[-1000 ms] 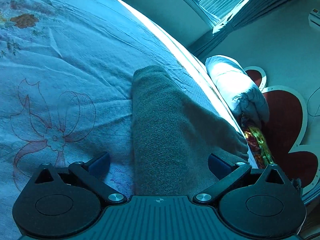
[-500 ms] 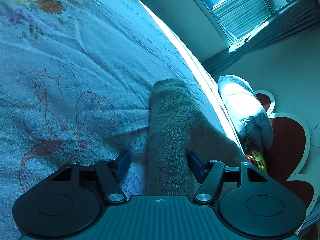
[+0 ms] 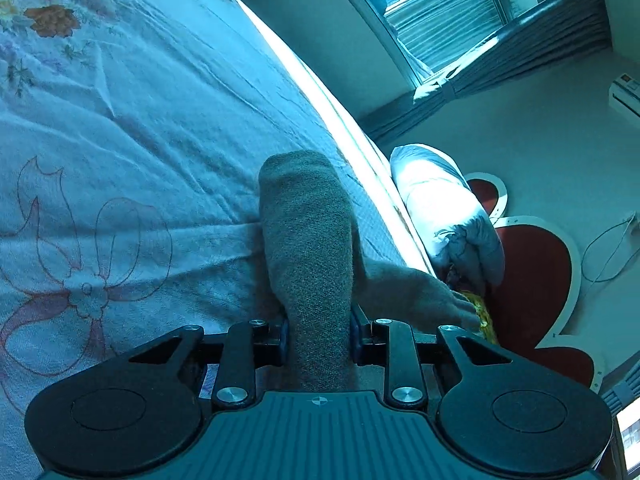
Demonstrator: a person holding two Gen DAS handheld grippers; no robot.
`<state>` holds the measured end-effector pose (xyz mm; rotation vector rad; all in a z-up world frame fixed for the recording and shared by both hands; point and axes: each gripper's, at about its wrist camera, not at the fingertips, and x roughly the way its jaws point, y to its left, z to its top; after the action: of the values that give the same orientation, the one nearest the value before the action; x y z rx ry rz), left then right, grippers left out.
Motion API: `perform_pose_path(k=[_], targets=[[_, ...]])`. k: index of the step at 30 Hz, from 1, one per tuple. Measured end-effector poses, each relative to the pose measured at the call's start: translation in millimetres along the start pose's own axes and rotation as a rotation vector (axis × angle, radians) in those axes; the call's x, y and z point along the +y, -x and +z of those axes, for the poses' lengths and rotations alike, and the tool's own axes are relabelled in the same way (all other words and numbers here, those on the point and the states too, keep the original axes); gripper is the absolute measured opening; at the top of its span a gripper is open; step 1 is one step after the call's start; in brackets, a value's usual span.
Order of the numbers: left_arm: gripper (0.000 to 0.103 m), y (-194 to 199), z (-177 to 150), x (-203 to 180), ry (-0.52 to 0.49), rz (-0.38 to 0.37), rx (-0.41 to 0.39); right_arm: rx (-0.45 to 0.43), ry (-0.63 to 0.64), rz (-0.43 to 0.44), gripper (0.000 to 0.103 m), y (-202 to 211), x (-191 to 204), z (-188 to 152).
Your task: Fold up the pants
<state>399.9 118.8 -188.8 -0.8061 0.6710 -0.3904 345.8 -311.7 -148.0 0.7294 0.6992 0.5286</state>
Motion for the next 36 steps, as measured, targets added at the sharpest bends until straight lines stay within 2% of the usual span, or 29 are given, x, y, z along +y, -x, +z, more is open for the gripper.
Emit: perform_pose_path(k=[6,10,12,13,14,15,16,17,18,19,21,26,30,32,35,36], targets=[[0.028,4,53,-14,-0.069,0.008,-0.041,0.004,0.075,0.046,0.029,-31,26,51],[0.028,-19,94,-5,-0.081,0.041,-0.05,-0.004,0.079,0.055,0.029,-65,25,86],[0.029,-37,105,7,-0.063,0.064,-0.061,-0.012,0.084,0.025,0.03,-81,12,93],[0.035,-48,104,15,-0.068,0.105,-0.067,-0.01,0.07,-0.016,0.032,-92,-1,92],[0.043,-59,101,21,-0.098,0.211,-0.07,0.007,0.04,-0.09,0.041,-103,-18,88],[0.072,-66,97,23,-0.143,0.304,-0.073,0.041,0.012,-0.21,0.059,-112,-35,84],[0.078,-70,89,22,-0.215,0.307,-0.103,0.02,0.024,-0.192,0.058,-110,-44,79],[0.078,-71,84,18,-0.244,0.332,-0.116,-0.002,0.045,-0.177,0.06,-104,-43,75],[0.081,-72,82,12,-0.278,0.364,-0.119,-0.007,0.072,-0.188,0.065,-100,-39,72],[0.088,-74,81,7,-0.306,0.394,-0.118,-0.018,0.104,-0.206,0.067,-97,-34,69],[0.092,-74,83,1,-0.329,0.429,-0.113,-0.044,0.156,-0.237,0.071,-91,-21,66],[0.093,-70,86,-8,-0.336,0.446,-0.104,-0.117,0.306,-0.256,0.075,-72,18,64],[0.093,-59,85,-14,-0.377,0.457,-0.124,-0.18,0.477,-0.284,0.088,-73,63,73],[0.094,-61,92,-27,-0.448,0.491,-0.165,-0.189,0.58,-0.321,0.088,-88,83,75],[0.094,-75,107,-38,-0.496,0.55,-0.19,-0.157,0.662,-0.39,0.078,-123,101,82],[0.094,-82,113,-40,-0.504,0.575,-0.191,-0.132,0.697,-0.439,0.076,-139,104,83]])
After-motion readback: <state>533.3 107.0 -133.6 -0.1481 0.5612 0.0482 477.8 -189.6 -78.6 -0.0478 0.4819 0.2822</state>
